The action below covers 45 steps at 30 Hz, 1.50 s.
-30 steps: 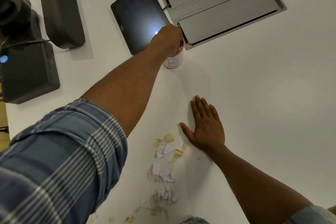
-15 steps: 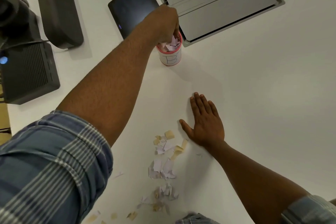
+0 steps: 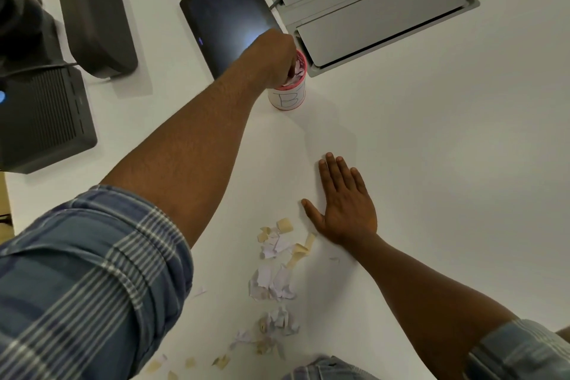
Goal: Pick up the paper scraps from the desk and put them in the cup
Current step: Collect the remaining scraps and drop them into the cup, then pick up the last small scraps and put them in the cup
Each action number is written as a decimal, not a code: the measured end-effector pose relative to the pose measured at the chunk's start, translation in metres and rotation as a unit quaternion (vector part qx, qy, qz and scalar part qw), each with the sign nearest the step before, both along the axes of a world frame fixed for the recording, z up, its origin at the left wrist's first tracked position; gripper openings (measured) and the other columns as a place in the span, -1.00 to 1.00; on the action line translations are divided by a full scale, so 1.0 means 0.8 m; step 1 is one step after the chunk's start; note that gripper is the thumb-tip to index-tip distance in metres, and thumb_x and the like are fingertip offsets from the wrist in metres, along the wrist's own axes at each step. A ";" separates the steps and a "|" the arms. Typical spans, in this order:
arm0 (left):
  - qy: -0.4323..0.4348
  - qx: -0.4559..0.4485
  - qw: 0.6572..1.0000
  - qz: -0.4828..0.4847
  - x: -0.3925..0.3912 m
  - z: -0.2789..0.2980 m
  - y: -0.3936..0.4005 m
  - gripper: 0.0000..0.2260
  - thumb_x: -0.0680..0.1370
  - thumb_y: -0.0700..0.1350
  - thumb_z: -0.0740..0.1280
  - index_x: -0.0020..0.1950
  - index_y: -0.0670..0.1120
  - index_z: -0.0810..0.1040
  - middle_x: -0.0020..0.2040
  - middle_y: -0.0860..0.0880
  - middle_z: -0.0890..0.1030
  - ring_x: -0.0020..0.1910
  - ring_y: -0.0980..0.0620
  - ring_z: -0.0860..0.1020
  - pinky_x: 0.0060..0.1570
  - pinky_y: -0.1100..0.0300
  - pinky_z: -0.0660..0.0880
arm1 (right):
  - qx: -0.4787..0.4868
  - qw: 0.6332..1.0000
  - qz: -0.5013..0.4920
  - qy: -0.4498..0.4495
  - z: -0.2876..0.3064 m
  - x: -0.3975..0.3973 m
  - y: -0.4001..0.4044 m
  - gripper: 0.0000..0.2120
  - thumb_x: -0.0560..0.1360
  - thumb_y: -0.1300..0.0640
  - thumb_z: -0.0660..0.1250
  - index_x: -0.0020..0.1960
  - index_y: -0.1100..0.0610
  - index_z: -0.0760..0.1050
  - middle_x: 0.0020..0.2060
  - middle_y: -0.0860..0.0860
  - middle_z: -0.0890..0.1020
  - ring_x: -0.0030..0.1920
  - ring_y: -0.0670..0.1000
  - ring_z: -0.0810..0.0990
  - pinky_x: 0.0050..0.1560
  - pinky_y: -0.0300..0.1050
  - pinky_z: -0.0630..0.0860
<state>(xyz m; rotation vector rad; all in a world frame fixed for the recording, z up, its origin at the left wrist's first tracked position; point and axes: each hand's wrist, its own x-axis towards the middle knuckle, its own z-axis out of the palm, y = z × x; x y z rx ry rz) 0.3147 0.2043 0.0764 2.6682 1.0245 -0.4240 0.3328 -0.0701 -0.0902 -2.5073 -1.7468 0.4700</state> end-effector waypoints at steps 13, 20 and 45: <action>-0.196 0.034 0.967 0.161 -0.223 -0.009 -0.151 -0.80 0.51 -0.20 0.29 0.08 -0.16 0.63 0.07 -0.14 0.66 0.07 -0.15 0.58 0.15 0.02 0.45 | -0.057 0.994 0.042 0.086 0.038 0.018 0.003 -0.26 0.56 -0.30 -0.11 0.56 0.12 -0.17 0.56 0.01 -0.14 0.54 -0.03 -0.18 0.51 -0.09 -0.15; -0.184 0.024 0.937 0.296 -0.370 -0.043 -0.270 -0.75 0.52 -0.17 0.30 0.18 -0.18 0.58 0.16 -0.14 0.62 0.18 -0.12 0.56 0.23 0.04 0.44 | -0.001 0.990 -0.002 0.143 0.064 -0.012 -0.052 -0.43 0.56 -0.16 0.18 0.45 0.15 0.27 0.41 0.10 0.36 0.39 0.13 0.31 0.28 0.07 0.37; -0.093 -0.122 0.894 0.421 -0.425 -0.124 -0.465 -0.09 0.23 0.42 0.37 0.41 -0.07 0.27 0.24 -0.06 0.30 0.25 -0.05 0.31 0.22 0.11 0.40 | -0.098 0.949 0.285 0.092 0.073 -0.146 -0.110 -0.01 0.34 -0.33 0.39 0.54 0.09 0.02 0.51 0.08 0.15 0.47 0.11 0.17 0.38 0.01 0.34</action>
